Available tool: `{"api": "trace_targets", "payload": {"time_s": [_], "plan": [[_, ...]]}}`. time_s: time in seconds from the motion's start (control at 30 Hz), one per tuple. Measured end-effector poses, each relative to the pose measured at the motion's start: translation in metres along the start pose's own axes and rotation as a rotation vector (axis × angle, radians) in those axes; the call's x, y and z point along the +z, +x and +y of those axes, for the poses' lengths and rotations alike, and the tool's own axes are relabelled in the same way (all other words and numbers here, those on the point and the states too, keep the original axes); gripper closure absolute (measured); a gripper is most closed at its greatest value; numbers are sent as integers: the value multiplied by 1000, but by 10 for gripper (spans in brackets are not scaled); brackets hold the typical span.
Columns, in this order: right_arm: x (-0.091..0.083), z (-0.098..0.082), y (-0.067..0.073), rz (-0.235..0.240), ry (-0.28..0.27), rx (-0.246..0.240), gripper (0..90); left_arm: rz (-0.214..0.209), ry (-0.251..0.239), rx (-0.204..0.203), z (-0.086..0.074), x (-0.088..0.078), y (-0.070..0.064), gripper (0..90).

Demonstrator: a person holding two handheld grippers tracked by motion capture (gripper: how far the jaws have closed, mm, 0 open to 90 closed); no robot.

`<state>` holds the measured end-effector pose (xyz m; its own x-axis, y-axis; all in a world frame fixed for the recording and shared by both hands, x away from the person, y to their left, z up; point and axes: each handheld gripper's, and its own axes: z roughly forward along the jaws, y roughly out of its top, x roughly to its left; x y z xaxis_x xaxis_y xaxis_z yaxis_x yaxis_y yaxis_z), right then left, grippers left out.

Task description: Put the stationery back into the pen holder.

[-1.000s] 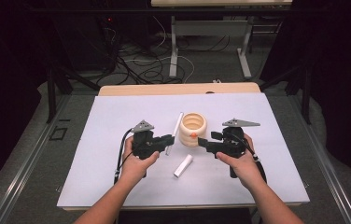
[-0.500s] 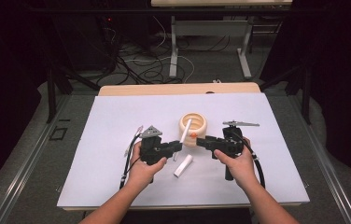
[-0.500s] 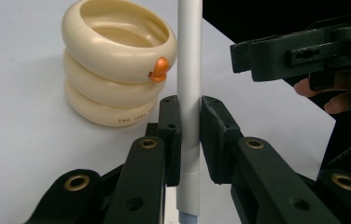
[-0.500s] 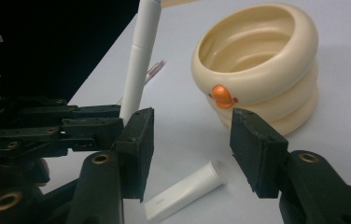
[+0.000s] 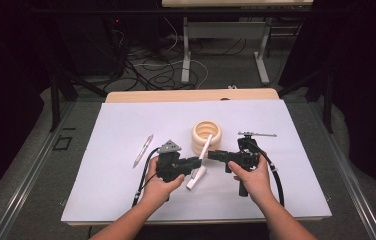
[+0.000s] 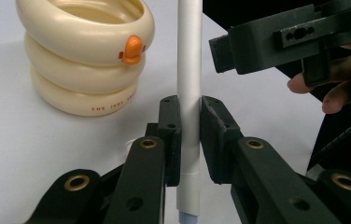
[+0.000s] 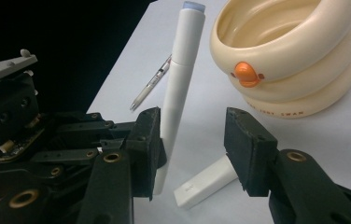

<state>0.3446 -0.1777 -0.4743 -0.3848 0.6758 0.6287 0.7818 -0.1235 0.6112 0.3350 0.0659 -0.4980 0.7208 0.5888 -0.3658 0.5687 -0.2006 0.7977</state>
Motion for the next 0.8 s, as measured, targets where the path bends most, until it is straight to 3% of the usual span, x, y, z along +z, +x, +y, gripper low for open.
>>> {"api": "trace_targets", "payload": {"time_s": [0.3,0.8], "plan": [[3,-3,-3,4,18,20,606,-24,11,7,-2,4,-8,789],[6,-5,-5,32,58,93,697,-40,23,18,-3,7,-14,789]]}}
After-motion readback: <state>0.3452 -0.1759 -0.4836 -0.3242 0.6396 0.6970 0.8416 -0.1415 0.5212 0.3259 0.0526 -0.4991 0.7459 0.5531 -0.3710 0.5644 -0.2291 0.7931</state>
